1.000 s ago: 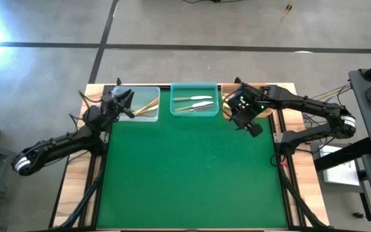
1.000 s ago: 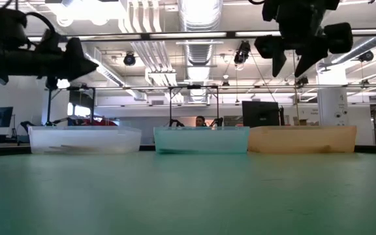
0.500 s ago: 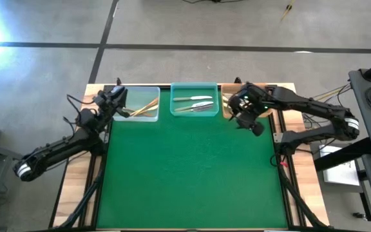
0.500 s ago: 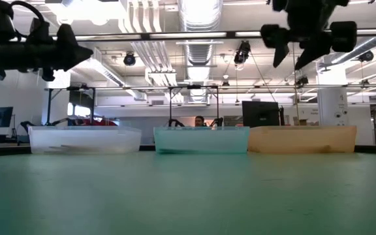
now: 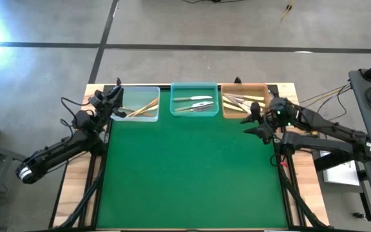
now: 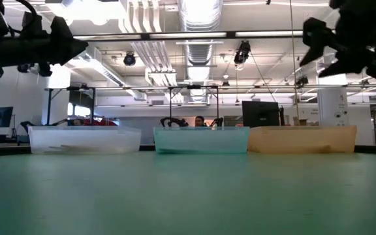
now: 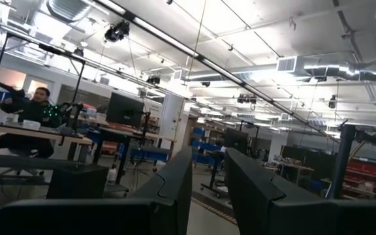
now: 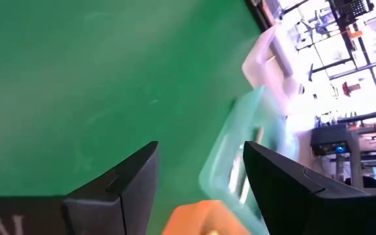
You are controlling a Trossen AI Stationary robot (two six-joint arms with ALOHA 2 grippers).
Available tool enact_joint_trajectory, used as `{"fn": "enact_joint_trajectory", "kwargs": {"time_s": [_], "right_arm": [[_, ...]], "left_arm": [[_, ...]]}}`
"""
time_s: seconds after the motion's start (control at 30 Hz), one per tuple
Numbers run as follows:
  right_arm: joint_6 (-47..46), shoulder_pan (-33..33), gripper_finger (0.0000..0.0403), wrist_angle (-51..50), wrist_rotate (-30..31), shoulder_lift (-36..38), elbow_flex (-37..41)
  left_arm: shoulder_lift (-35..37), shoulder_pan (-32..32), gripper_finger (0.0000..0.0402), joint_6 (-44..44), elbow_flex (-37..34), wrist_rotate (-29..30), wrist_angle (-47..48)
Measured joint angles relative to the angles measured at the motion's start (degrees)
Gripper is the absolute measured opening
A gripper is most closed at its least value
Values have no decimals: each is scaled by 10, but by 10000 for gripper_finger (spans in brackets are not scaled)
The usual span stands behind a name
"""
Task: Sort silverware by color (type)
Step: Return to Home Position
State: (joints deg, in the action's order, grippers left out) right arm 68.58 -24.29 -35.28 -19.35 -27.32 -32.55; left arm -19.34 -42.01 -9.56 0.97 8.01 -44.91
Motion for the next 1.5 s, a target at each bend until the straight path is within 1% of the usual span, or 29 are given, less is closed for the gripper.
{"fn": "enact_joint_trajectory", "kwargs": {"time_s": [0.23, 0.53, 0.57, 0.63, 0.73, 0.93, 1.17, 1.5], "right_arm": [[0, -5, 215, -2, -1, 123, 110], [0, -68, 215, 4, -1, 224, 221], [0, -77, 215, -9, 9, 230, 221], [0, -93, 215, -24, 34, 234, 219], [0, -112, 215, -14, 58, 249, 221], [0, -140, 215, -21, 61, 273, 225], [0, -141, 215, -19, 63, 272, 225], [0, -141, 215, -20, 63, 253, 225]], "left_arm": [[40, 0, 75, 0, 0, 0, 1], [113, 0, 75, 0, 0, 0, 0], [120, 0, 75, 0, 0, 0, 0], [135, -1, 75, 0, 0, 0, 0], [154, -1, 75, 0, 0, 0, 0], [192, -1, 75, 0, 0, 0, 0], [185, -1, 75, 0, 0, 0, 0], [170, -1, 75, 0, 0, 0, 1]]}}
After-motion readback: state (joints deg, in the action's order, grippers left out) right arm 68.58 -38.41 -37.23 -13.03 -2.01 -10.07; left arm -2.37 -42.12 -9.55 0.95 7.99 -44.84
